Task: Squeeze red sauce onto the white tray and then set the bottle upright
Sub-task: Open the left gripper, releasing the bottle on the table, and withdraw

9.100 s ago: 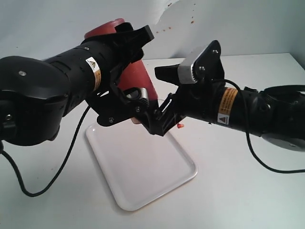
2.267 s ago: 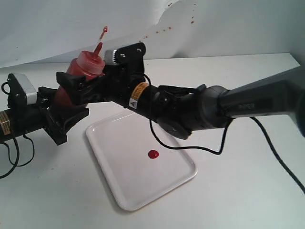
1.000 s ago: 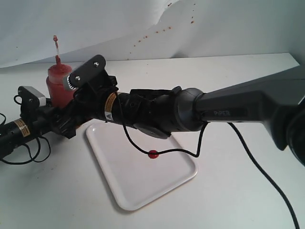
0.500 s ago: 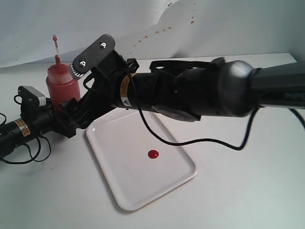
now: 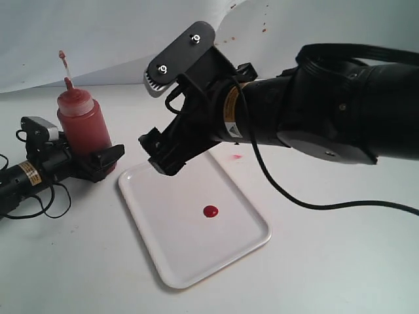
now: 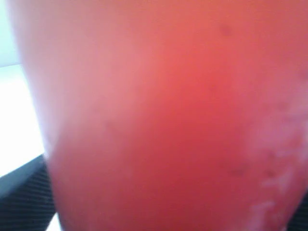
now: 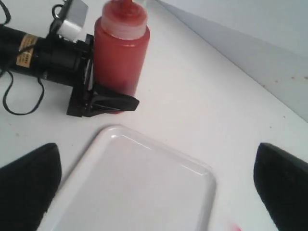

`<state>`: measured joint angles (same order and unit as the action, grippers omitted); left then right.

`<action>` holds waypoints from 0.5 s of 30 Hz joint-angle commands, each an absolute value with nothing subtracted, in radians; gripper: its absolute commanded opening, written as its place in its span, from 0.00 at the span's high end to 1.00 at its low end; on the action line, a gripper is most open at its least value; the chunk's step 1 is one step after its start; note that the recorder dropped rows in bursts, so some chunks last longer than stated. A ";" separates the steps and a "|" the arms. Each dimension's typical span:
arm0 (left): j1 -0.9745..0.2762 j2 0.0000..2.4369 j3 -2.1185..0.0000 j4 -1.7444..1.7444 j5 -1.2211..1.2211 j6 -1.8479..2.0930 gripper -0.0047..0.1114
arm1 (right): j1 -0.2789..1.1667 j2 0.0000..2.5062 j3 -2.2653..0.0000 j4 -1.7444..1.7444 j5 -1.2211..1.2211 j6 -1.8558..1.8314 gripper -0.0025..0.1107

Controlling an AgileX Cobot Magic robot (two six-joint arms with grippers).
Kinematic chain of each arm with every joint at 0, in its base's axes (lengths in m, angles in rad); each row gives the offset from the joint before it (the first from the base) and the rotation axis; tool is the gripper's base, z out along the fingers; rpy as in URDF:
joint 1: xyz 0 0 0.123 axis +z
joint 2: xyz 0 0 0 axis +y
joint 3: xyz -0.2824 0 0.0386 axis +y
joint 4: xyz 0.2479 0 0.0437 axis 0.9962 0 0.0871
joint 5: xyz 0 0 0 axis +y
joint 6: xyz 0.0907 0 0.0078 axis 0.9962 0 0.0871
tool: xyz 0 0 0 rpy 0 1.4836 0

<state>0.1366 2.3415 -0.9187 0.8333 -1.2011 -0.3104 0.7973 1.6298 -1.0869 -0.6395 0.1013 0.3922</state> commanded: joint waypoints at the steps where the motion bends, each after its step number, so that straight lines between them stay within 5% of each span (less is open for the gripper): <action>1: 0.135 2.343 -0.924 0.843 -1.221 -0.352 0.06 | 0.800 1.600 -1.082 -0.653 0.197 0.389 0.10; 15: 0.298 2.267 -0.896 1.218 -1.221 -0.447 0.06 | 0.779 1.596 -1.082 -0.809 0.355 0.389 0.10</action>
<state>0.2429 2.3114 -0.9060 1.1162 -1.2040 -0.3923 0.7949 1.6062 -1.0848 -0.7911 0.3566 0.3918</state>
